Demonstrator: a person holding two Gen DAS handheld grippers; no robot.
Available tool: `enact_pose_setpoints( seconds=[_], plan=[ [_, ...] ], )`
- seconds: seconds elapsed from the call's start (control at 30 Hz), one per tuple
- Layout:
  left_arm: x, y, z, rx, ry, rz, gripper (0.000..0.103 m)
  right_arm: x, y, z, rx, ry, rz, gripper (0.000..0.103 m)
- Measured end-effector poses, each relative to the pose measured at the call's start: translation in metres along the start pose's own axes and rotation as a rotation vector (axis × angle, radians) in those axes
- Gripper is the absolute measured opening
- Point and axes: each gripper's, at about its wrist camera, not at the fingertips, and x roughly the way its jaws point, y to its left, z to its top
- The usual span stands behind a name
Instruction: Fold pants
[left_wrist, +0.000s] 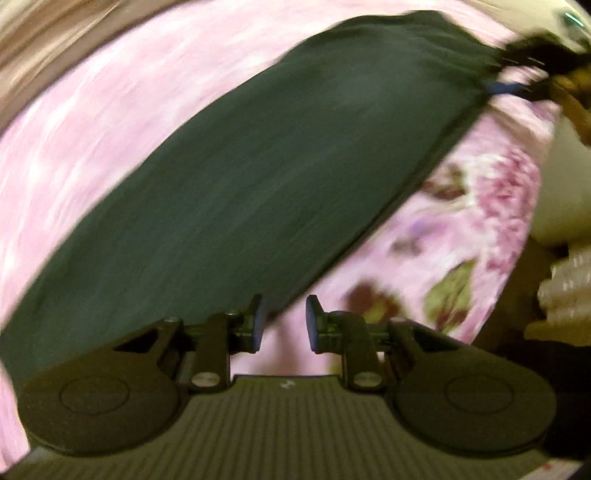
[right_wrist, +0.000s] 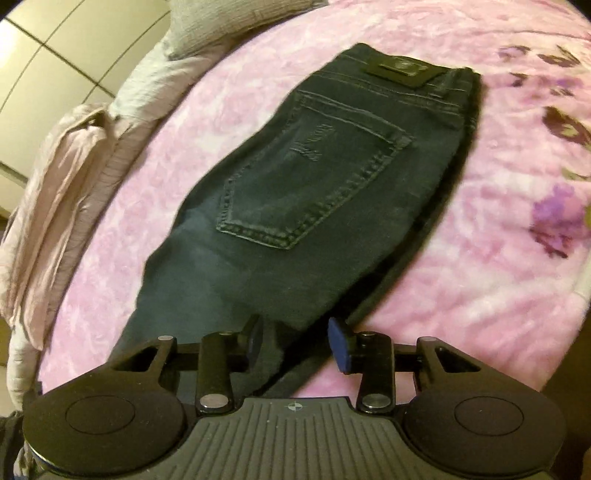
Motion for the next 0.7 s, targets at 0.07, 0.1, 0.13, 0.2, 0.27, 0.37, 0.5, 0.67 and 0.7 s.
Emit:
enact_pose_setpoints(
  seconds=[0.07, 0.1, 0.13, 0.2, 0.27, 0.37, 0.5, 0.67, 0.7],
  plan=[
    [0.011, -0.025, 0.019, 0.115, -0.048, -0.028, 0.018, 0.008, -0.005, 0.004, 0.023, -0.002, -0.004, 0.034],
    [0.016, -0.036, 0.028, 0.166, -0.072, -0.038, 0.018, 0.009, -0.007, 0.006, 0.028, -0.007, -0.006, 0.029],
    [0.022, -0.049, 0.035, 0.218, -0.096, -0.046, 0.018, 0.012, -0.010, 0.009, 0.027, -0.011, -0.011, 0.017],
    [0.035, -0.073, 0.048, 0.318, -0.137, -0.058, 0.018, 0.014, -0.016, 0.011, 0.048, -0.010, -0.010, 0.005],
    [0.047, -0.095, 0.057, 0.416, -0.171, -0.036, 0.020, 0.011, -0.018, 0.013, 0.028, -0.020, -0.013, 0.000],
    [0.065, -0.114, 0.068, 0.497, -0.193, 0.009, 0.021, 0.004, -0.019, 0.014, 0.004, -0.045, -0.030, 0.000],
    [0.079, -0.124, 0.074, 0.571, -0.185, 0.018, 0.021, 0.002, -0.029, 0.020, 0.036, -0.031, -0.030, 0.000],
    [0.083, -0.129, 0.075, 0.639, -0.183, 0.037, 0.015, -0.007, -0.031, 0.022, 0.075, -0.054, 0.010, 0.013],
    [0.082, -0.130, 0.075, 0.645, -0.182, 0.036, 0.012, -0.007, -0.033, 0.022, 0.094, -0.067, 0.030, 0.039]
  ],
)
